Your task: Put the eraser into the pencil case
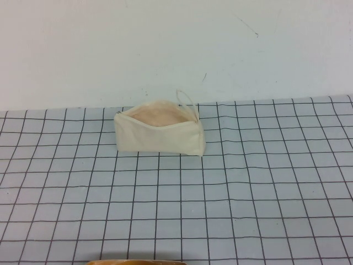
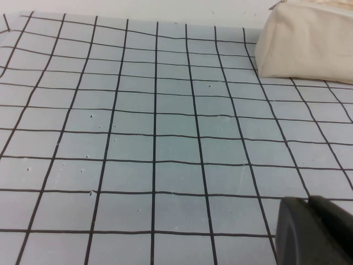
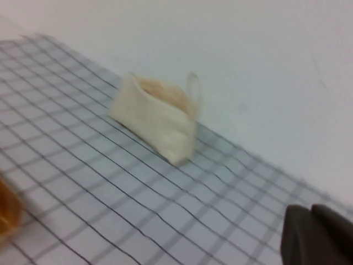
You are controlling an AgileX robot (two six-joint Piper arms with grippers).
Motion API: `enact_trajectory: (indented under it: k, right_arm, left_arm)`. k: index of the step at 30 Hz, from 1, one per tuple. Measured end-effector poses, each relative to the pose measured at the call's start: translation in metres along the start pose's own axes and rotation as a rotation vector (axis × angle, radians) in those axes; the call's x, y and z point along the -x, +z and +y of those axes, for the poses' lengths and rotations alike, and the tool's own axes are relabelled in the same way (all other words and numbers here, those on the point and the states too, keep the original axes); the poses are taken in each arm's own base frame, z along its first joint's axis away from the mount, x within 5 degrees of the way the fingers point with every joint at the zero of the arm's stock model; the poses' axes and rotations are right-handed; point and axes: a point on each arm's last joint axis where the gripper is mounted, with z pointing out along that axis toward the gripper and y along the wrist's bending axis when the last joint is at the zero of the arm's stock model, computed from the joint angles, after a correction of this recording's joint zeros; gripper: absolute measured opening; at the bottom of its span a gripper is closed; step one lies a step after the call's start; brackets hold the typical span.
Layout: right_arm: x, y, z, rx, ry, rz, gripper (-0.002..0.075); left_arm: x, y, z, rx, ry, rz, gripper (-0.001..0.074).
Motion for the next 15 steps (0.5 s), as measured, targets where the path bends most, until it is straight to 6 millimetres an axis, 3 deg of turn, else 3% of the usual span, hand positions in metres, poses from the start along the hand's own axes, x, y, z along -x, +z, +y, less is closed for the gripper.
enact_trajectory:
  k: [8,15]
  right_arm:
    - [-0.061,-0.002,-0.003,-0.348,0.105,0.151,-0.0001]
    - [-0.095,0.0,-0.003,-0.506,0.151,0.249,-0.0001]
  left_arm:
    - [0.0,0.0,0.0,0.0,0.0,0.0,-0.0001]
    - [0.0,0.0,0.0,0.0,0.0,0.0,-0.0002]
